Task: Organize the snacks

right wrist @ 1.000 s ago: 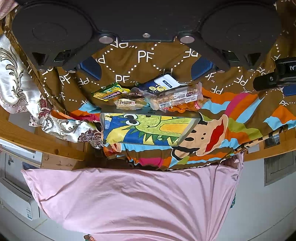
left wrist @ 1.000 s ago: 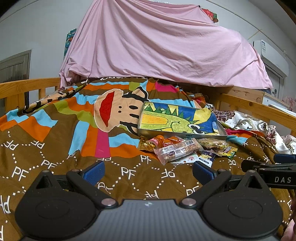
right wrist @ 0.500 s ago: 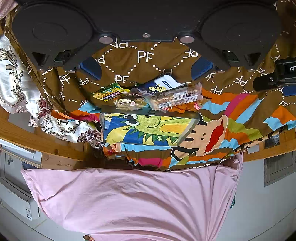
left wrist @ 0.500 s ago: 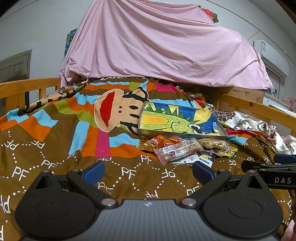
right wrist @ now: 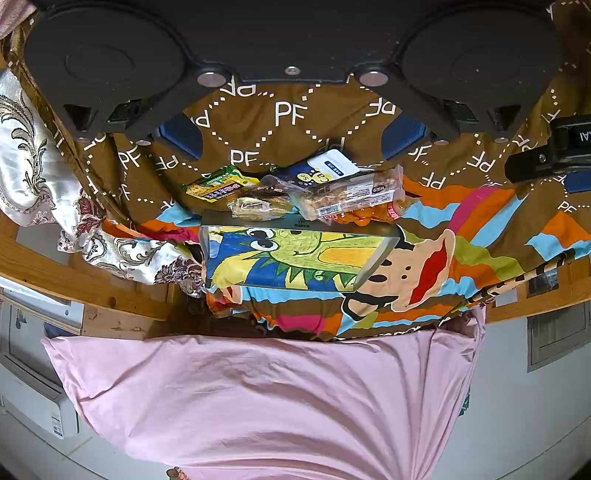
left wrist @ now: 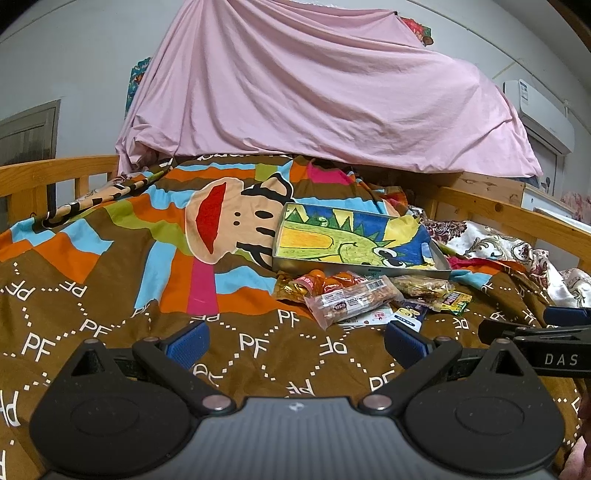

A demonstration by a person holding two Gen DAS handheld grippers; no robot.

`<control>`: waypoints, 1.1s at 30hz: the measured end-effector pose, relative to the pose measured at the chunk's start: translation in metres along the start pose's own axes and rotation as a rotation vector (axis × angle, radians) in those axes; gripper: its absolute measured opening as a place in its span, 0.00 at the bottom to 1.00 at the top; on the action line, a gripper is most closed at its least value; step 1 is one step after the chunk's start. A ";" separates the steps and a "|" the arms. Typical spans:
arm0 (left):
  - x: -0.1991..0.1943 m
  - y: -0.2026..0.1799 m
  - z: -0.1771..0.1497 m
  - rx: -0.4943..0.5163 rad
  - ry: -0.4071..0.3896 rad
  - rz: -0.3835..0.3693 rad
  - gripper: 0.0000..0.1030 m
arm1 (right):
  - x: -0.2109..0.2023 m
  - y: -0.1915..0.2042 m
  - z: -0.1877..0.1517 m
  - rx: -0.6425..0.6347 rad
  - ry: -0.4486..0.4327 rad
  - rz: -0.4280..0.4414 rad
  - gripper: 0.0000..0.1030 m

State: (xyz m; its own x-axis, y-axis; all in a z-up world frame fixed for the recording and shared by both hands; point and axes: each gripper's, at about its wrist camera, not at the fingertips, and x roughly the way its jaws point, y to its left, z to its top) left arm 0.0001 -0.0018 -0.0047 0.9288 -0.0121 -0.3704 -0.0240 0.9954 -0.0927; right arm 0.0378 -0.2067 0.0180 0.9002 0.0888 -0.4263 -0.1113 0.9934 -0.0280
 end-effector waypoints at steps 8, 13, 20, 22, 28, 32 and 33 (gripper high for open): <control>-0.001 0.001 0.002 -0.005 0.016 -0.008 1.00 | 0.000 0.002 -0.003 -0.011 0.010 0.006 1.00; 0.004 0.005 0.005 -0.025 0.050 0.000 1.00 | 0.002 -0.005 0.002 0.029 0.007 0.052 1.00; 0.021 0.008 0.018 -0.072 0.105 0.006 1.00 | 0.018 -0.019 0.019 0.061 0.040 0.187 1.00; 0.027 0.005 0.027 -0.058 0.104 -0.002 1.00 | 0.024 -0.019 0.025 0.024 0.015 0.200 1.00; 0.056 -0.011 0.045 -0.030 0.114 -0.060 1.00 | 0.052 -0.032 0.045 -0.066 0.014 0.209 1.00; 0.086 -0.029 0.047 0.035 0.150 -0.105 1.00 | 0.073 -0.056 0.057 -0.067 0.039 0.179 1.00; 0.093 -0.035 0.047 0.050 0.156 -0.125 1.00 | 0.079 -0.062 0.060 -0.069 0.044 0.164 1.00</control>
State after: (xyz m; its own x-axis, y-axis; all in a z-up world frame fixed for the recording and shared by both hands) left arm 0.1049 -0.0329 0.0075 0.8545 -0.1462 -0.4984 0.1097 0.9887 -0.1020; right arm 0.1411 -0.2567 0.0406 0.8483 0.2444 -0.4698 -0.2851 0.9584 -0.0161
